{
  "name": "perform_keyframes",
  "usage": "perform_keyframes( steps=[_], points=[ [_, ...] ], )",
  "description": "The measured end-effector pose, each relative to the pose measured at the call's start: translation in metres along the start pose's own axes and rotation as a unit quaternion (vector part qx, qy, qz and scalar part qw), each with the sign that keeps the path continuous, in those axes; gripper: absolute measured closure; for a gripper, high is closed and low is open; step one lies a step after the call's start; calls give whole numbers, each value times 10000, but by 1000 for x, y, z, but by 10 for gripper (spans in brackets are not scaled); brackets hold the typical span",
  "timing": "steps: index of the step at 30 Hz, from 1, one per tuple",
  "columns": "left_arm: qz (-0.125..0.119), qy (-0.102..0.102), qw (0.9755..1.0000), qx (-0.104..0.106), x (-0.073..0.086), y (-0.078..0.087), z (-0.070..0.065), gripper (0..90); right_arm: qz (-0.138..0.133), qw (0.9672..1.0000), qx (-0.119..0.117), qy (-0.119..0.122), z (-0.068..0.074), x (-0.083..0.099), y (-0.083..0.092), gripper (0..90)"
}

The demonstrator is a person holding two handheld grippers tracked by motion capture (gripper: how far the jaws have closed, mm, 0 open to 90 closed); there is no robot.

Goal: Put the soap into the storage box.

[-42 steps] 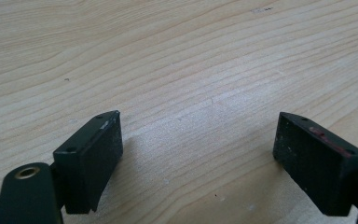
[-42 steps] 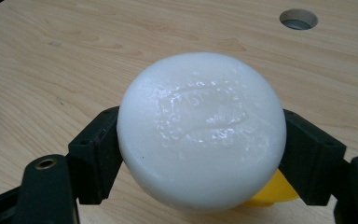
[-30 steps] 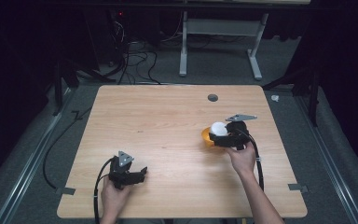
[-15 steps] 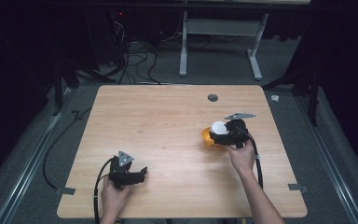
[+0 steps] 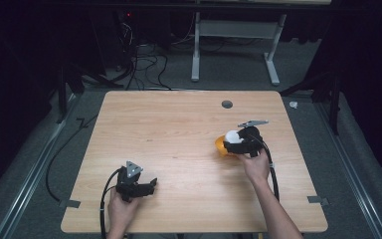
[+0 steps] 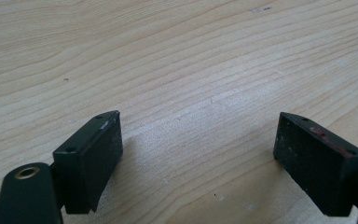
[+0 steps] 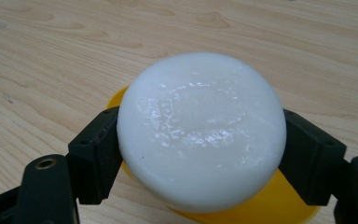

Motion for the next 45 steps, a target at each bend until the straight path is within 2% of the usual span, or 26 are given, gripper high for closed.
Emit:
perform_keyframes(
  steps=[8,27,37,40,43,45],
  points=[
    [-2,3,10000,9,0,0,0,159,107,9999,78,-97,-3,2,-4,236],
    [-5,-11,10000,26,0,0,0,160,224,9994,189,-162,-2,7,-12,234],
    [5,-14,10000,30,0,0,0,160,305,9988,231,-301,-4,9,-15,232],
    [2,-14,10000,30,0,0,0,160,285,9989,234,-296,-4,10,-16,229],
    [5,-16,10000,30,0,0,0,159,48,9992,157,-359,-4,7,-10,241],
    [-4,-13,10000,26,0,0,0,159,-6,9993,146,-346,-4,4,-7,243]
  ],
)
Point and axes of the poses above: each handheld gripper's, and its own axes: y roughly backward along the jaws, x roughly out of its underside, z roughly to its left, the point moved 6 cm from there along -y, roughly forward along the jaws, and after that the axes turned 7 degrees about -y, right-handed, at the moved point
